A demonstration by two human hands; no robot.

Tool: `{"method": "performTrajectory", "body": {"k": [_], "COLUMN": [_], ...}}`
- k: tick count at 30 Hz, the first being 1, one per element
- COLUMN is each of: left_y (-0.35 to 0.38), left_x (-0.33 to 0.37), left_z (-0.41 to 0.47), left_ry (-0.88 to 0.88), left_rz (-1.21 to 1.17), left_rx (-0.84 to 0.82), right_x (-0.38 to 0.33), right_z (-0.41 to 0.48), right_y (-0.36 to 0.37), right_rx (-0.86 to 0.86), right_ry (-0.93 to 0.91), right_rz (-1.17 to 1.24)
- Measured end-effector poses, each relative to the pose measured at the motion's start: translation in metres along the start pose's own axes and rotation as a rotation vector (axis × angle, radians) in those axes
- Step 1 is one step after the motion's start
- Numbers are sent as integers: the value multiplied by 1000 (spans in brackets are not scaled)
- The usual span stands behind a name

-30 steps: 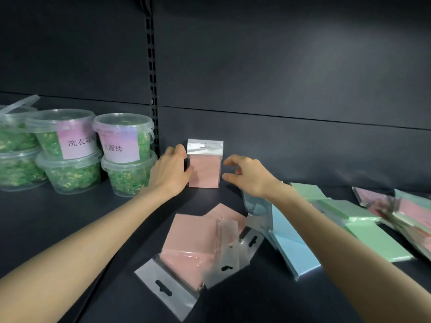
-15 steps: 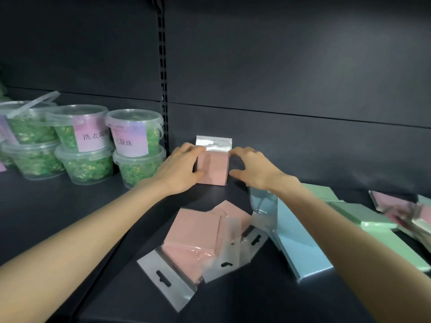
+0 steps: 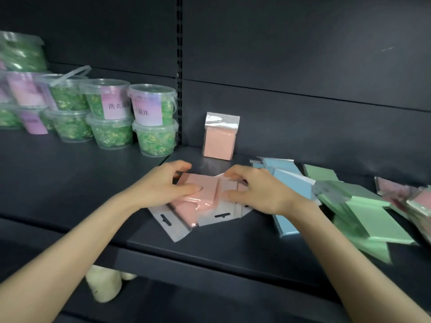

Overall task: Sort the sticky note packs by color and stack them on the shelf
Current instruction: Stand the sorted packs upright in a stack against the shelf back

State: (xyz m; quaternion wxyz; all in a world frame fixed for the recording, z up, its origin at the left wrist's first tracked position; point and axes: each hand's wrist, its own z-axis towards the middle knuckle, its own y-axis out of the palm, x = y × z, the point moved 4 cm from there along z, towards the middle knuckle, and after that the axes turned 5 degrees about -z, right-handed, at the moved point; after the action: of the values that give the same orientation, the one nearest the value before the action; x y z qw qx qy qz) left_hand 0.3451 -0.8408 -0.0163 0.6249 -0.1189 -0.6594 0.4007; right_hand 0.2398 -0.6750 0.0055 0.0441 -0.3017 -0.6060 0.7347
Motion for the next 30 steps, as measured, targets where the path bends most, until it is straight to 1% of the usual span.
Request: {"method": "performTrajectory", "body": {"k": [2, 5, 7, 9, 12, 14, 15, 18, 20, 22, 23, 25, 27, 28, 30], "left_y": [-2, -5, -7, -8, -12, -12, -10, 3, 10, 14, 15, 18, 23, 25, 25], "left_x": [-2, -1, 2, 6, 16, 21, 22, 22, 22, 20, 17, 11, 7, 7, 9], "left_z": [1, 3, 3, 3, 0, -3, -4, -8, -9, -9, -9, -10, -12, -11, -9], "left_ry": [-32, -59, -71, -62, 9, 46, 50, 49, 54, 73, 81, 53, -26, -53, -60], "left_rz": [-92, -231, -352, -414, -529, -675, -747, -863, -787, -641, -545, -261, -9, 44, 28], "left_rx": [23, 69, 90, 90, 169, 252, 280, 299, 275, 236, 222, 187, 76, 27, 1], "right_x": [-1, -1, 1, 2, 2, 3, 3, 7, 10, 12, 15, 20, 24, 24, 23], "right_z": [-1, 1, 2, 2, 0, -2, -4, -7, -9, -10, -11, -12, -13, -14, -14], "right_y": [5, 6, 6, 6, 1, -3, -5, -5, -7, -11, -13, -16, -16, -16, -16], "right_rx": [-34, -16, 30, 78, 230, 346, 372, 335, 333, 394, 425, 483, 522, 529, 533], "right_ry": [-1, 13, 16, 12, 12, 27, 40, 108, 148, 153, 150, 157, 158, 148, 127], "right_rz": [26, 57, 93, 113, 153, 306, 407, 666, 747, 832, 867, 881, 871, 865, 862]}}
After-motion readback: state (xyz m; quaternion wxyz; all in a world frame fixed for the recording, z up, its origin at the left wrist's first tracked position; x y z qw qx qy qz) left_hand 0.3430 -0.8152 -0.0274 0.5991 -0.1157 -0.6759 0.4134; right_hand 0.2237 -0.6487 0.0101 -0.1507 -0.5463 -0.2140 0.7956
